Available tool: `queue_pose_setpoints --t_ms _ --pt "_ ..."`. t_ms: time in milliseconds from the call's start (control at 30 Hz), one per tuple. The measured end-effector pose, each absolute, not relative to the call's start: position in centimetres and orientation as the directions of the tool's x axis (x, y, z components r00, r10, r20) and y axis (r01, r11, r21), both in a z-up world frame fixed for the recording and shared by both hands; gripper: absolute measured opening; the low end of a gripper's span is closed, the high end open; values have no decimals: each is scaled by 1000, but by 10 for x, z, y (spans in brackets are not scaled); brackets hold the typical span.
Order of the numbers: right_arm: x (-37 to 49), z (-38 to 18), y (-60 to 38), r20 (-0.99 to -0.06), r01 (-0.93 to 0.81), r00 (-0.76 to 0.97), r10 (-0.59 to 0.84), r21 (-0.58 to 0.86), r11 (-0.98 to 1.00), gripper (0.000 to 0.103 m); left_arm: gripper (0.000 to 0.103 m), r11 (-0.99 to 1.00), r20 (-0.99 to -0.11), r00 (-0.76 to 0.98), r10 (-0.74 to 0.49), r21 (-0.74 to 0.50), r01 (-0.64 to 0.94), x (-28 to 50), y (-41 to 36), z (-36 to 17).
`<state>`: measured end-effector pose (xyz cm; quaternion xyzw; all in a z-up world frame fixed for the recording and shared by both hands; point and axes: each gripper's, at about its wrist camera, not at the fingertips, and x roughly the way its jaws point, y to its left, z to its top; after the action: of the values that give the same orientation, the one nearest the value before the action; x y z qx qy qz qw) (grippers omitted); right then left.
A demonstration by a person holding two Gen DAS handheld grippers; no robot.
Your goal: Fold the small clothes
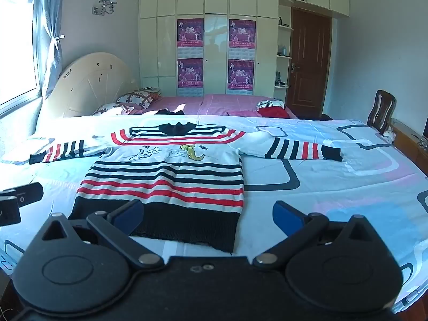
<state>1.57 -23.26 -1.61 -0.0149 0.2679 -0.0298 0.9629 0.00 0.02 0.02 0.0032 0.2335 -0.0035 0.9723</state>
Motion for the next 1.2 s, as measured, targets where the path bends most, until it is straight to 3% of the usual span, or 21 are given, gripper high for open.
queue_pose_setpoints --t_ms 1200 --pt "14 -15 -229 -512 70 855 -84 -47 996 103 103 999 -467 883 -44 -7 46 2 -7 -4"
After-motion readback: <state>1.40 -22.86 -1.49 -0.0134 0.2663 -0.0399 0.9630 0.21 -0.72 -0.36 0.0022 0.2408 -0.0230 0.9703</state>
